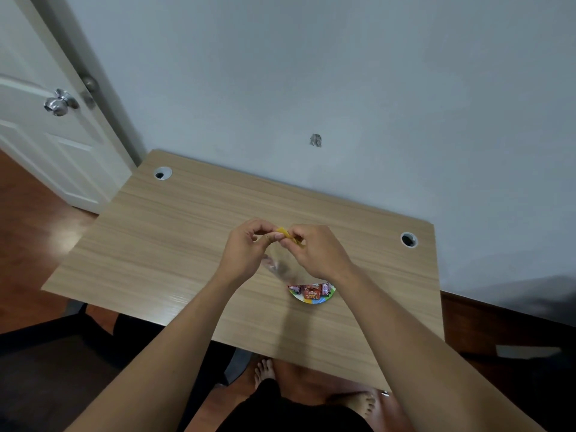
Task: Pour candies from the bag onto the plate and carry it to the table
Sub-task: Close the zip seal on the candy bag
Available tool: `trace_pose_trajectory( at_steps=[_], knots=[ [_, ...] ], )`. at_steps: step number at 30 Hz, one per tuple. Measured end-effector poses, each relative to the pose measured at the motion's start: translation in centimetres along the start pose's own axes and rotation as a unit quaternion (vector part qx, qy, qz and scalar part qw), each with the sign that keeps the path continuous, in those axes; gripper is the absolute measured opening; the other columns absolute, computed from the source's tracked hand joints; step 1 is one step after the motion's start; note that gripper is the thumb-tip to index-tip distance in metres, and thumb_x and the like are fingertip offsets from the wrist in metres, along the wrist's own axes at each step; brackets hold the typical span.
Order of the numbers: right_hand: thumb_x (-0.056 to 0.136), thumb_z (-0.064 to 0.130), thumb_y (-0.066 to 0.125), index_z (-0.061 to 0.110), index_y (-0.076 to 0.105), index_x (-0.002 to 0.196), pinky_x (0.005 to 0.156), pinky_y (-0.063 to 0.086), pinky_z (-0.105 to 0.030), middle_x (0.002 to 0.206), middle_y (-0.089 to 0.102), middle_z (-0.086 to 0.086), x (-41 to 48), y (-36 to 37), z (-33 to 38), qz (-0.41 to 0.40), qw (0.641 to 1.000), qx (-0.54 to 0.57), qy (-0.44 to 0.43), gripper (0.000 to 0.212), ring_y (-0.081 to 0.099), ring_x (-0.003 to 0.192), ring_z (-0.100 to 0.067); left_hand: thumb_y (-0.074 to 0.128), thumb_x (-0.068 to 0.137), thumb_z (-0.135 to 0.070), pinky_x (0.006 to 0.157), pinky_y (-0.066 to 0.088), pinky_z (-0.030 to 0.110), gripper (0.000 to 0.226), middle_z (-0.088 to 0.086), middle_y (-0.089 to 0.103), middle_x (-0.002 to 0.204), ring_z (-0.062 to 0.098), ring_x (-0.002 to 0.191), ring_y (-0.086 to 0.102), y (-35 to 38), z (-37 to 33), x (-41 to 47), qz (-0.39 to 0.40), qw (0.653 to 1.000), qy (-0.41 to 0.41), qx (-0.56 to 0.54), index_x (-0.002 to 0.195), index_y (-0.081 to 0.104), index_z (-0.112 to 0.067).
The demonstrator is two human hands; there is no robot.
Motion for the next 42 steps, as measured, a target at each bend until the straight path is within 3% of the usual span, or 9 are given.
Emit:
trace_pose_trajectory(
  at_steps=[4,10,17,21,23,26,28,34,42],
  knots=[
    [0.094,0.061,0.063,0.018,0.062,0.073,0.060,0.050,-0.047,0.061,0.059,0.000,0.2,0.3,0.1,0.012,1.000,-0.025,0.000,0.048,0.055,0.061,-0.021,0.083,0.091,-0.017,0.081,0.063,0.066,0.006,-0.013,0.078,0.087,0.004,0.082,0.070,-0.3,0.3,0.1,-0.019,0.999,-0.010,0.038,0.087,0.080,-0.022],
    [0.096,0.059,0.064,0.013,0.063,0.066,0.059,0.048,-0.047,0.056,0.056,-0.003,0.0,0.9,-0.4,0.025,0.999,-0.033,-0.010,0.055,0.051,0.056,-0.024,0.082,0.092,-0.014,0.074,0.065,0.058,0.005,-0.012,0.075,0.084,-0.005,0.073,0.064,-0.8,-0.3,-0.1,-0.028,0.997,0.007,0.072,0.088,0.079,-0.017],
    [0.095,0.066,0.058,0.011,0.066,0.071,0.058,0.048,-0.047,0.055,0.053,-0.004,0.2,1.3,-0.8,-0.004,1.000,-0.028,-0.014,0.060,0.051,0.056,-0.025,0.081,0.093,-0.012,0.061,0.066,0.051,0.006,0.003,0.078,0.095,0.016,0.072,0.071,-1.3,-0.2,0.2,-0.053,0.997,0.000,0.058,0.090,0.079,-0.016],
    [0.096,0.063,0.061,0.016,0.059,0.067,0.057,0.047,-0.045,0.052,0.047,-0.002,0.2,1.6,-0.9,-0.012,0.999,-0.034,-0.010,0.055,0.043,0.054,-0.021,0.080,0.091,-0.015,0.077,0.064,0.052,0.008,-0.001,0.079,0.091,0.022,0.080,0.073,-1.5,-0.3,0.3,-0.093,0.994,-0.006,0.062,0.085,0.079,-0.019],
    [0.096,0.061,0.062,0.021,0.060,0.068,0.058,0.048,-0.044,0.053,0.047,0.001,0.2,1.7,-0.9,-0.010,0.999,-0.051,-0.005,0.048,0.046,0.057,-0.021,0.077,0.094,-0.011,0.079,0.063,0.041,0.009,0.005,0.080,0.090,0.021,0.083,0.072,-2.0,-0.8,0.3,-0.139,0.988,-0.016,0.065,0.086,0.078,-0.016],
    [0.097,0.060,0.063,0.022,0.073,0.079,0.057,0.043,-0.040,0.057,0.051,0.005,0.1,1.6,-0.8,-0.008,0.998,-0.068,-0.005,0.044,0.051,0.062,-0.021,0.073,0.098,-0.007,0.052,0.052,0.012,0.008,0.020,0.080,0.092,0.024,0.078,0.069,-3.1,-1.5,0.7,-0.171,0.984,-0.017,0.057,0.093,0.078,-0.005],
    [0.097,0.062,0.062,0.023,0.073,0.080,0.056,0.036,-0.037,0.056,0.048,0.006,0.0,1.4,-1.0,-0.006,0.998,-0.070,-0.006,0.044,0.049,0.064,-0.021,0.072,0.099,-0.008,0.047,0.049,0.007,0.009,0.021,0.078,0.093,0.022,0.074,0.066,-4.1,-1.7,1.1,-0.190,0.980,-0.023,0.055,0.096,0.078,-0.001],
    [0.100,0.060,0.061,0.029,0.041,0.057,0.056,0.034,-0.037,0.053,0.042,0.007,-0.4,1.6,-1.4,0.028,0.996,-0.087,-0.010,0.057,0.045,0.063,-0.025,0.072,0.100,-0.011,0.046,0.048,0.006,0.008,0.011,0.073,0.088,-0.002,0.058,0.067,-7.4,-1.3,2.0,-0.236,0.970,-0.039,0.050,0.093,0.075,-0.009],
    [0.099,0.067,0.057,0.018,0.065,0.070,0.057,0.043,-0.039,0.061,0.057,0.003,-0.9,2.3,-2.0,0.048,0.992,-0.116,-0.016,0.058,0.054,0.062,-0.028,0.076,0.098,-0.020,0.076,0.052,0.021,0.012,0.008,0.078,0.089,0.017,0.081,0.068,-8.5,1.7,2.1,-0.233,0.969,-0.074,0.017,0.093,0.079,-0.009]
  ],
)
Point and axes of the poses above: each hand's wrist, its own x-axis towards the middle knuckle, its own y-axis out of the palm, z = x × y, the point moved 6 cm from there along x, towards the middle knuckle
